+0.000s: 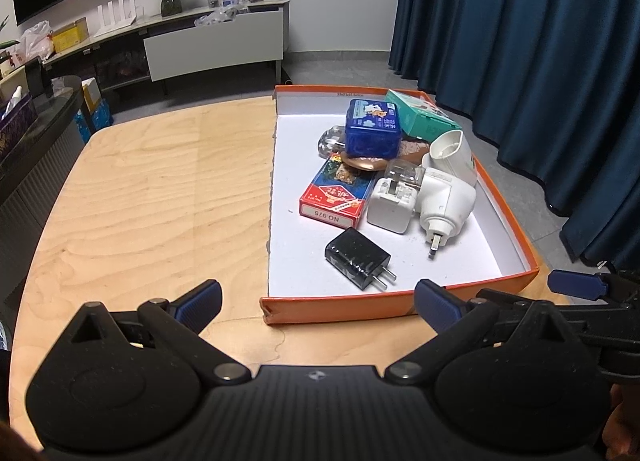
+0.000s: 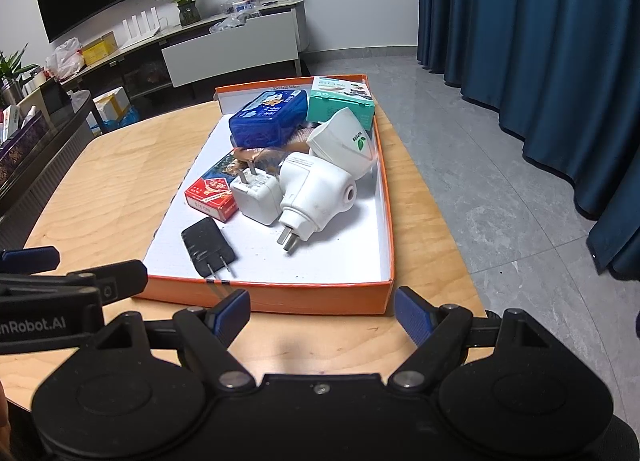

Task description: Organize rigid objects

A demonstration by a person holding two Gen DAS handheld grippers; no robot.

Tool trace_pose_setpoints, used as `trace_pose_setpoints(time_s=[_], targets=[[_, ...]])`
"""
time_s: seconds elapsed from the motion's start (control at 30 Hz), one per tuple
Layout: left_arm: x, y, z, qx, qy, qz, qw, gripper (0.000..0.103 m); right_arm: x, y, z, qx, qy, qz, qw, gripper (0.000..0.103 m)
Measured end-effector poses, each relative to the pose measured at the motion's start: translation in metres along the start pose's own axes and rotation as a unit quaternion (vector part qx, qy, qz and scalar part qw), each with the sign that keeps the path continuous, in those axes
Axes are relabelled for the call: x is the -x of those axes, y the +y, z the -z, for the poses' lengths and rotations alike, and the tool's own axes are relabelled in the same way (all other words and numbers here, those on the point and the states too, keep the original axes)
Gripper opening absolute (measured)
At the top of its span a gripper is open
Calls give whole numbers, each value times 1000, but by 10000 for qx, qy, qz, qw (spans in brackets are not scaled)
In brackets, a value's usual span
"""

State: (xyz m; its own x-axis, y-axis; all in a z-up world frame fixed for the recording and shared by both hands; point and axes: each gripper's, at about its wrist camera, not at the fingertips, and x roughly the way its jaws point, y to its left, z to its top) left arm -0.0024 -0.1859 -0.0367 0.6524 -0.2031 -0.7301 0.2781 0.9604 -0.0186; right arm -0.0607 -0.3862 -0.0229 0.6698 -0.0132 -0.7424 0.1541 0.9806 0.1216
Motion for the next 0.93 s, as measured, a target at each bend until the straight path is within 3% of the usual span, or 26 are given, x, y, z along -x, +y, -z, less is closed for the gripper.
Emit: trace_pose_setpoints(time_s=[0.93], targets=[[-3, 2, 0, 35, 10, 104, 9999, 103, -3, 2, 0, 13, 19, 40, 10000, 94]])
